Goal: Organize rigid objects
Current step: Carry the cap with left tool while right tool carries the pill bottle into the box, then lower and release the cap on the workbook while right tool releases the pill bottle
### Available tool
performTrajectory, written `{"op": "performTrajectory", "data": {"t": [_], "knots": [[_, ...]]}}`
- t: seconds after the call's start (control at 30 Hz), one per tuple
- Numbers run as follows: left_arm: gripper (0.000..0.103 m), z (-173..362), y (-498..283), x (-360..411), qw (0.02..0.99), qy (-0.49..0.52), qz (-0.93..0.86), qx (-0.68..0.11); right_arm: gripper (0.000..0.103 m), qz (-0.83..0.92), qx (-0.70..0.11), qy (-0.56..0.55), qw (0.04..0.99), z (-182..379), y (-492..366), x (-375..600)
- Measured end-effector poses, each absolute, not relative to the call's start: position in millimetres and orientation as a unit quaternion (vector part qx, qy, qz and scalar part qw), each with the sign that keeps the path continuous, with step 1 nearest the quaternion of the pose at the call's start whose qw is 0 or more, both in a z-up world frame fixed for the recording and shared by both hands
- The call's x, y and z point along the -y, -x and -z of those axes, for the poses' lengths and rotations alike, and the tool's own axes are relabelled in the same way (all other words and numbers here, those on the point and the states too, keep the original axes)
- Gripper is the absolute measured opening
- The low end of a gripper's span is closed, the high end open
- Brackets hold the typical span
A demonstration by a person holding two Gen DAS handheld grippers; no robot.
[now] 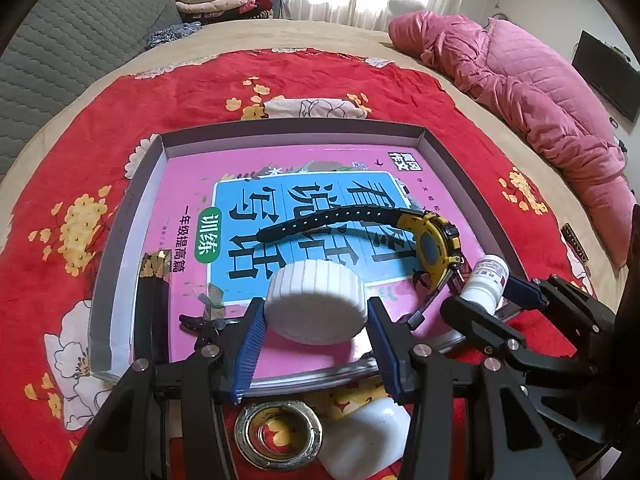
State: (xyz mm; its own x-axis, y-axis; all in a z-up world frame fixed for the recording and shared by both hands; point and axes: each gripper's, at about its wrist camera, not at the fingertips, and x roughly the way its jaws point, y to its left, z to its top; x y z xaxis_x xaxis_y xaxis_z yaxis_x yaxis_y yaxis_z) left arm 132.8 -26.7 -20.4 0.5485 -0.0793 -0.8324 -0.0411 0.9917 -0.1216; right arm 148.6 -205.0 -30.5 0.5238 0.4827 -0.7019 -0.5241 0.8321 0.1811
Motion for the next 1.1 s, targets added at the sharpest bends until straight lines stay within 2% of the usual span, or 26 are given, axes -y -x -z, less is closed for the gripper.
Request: {"op": "performTrajectory", "data": {"t": [0.63,0.8,0.87,1.1], "knots": [[0.05,23.9,-134.5,23.9,0.876,0.063,0.007,-0.478,0.052,-0.287,-0.398,0.03,0.871,32.6,-149.6,202.7],[0.05,23.6,-136.4,22.8,0.876,0.063,0.004,-0.479,0.056,-0.29,-0.398,0.03,0.87,32.2,-149.1,201.7],[0.05,23.4,-137.0,22.9,0.875,0.063,0.004,-0.48,0.06,-0.292,-0.397,0.03,0.87,31.5,-148.3,201.5],[0.05,29.9,-140.4,23.8,0.865,0.059,-0.004,-0.498,0.062,-0.29,-0.385,0.016,0.876,25.6,-147.1,206.6]]}}
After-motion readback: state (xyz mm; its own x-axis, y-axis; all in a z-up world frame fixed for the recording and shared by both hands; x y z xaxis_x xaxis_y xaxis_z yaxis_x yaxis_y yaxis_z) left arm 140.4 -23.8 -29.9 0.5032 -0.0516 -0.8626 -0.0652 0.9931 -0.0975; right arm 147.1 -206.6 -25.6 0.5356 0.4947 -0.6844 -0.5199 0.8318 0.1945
